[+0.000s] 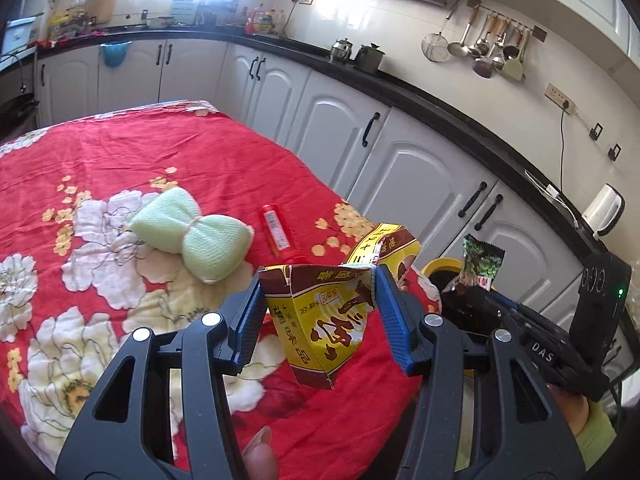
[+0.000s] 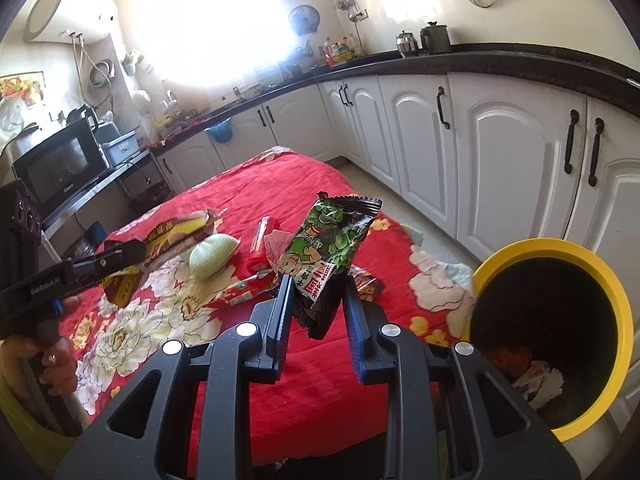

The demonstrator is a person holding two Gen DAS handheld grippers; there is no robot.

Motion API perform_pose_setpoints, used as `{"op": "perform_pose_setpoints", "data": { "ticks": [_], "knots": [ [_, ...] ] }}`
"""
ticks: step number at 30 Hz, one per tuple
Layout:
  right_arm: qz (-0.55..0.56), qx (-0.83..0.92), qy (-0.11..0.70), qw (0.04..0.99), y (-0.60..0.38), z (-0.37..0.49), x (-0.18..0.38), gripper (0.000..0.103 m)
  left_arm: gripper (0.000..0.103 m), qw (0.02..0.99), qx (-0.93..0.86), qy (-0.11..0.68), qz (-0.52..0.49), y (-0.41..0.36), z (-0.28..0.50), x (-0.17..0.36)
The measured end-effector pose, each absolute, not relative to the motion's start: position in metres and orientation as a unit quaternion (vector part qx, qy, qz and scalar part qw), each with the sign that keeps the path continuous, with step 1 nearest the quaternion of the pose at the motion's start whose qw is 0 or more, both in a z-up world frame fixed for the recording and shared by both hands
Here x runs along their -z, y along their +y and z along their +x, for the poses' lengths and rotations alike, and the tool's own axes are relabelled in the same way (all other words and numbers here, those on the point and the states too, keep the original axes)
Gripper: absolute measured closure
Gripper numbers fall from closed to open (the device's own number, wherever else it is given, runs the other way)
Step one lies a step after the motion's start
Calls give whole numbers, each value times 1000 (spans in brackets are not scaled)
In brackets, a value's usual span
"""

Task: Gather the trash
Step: 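Carry the snack box and green packet over the yellow bin and release both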

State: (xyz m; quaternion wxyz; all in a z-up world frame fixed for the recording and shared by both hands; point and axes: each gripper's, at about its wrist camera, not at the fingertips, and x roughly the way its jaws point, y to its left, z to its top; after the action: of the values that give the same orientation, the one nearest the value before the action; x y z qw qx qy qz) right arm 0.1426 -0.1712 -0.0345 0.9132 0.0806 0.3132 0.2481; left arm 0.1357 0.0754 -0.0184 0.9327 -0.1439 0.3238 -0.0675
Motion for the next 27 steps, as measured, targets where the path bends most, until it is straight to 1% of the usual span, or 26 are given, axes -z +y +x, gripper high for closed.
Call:
{"op": "perform_pose_setpoints", "data": {
  "ticks": [13,27],
  "knots": [
    [83,-225,301,923,-206,138,29,79,58,935,91,318,-128,31,142,15],
    [102,-180,304,930,-263,136,44,79,58,933,123,322,-105,-23,161,14]
  ]
}}
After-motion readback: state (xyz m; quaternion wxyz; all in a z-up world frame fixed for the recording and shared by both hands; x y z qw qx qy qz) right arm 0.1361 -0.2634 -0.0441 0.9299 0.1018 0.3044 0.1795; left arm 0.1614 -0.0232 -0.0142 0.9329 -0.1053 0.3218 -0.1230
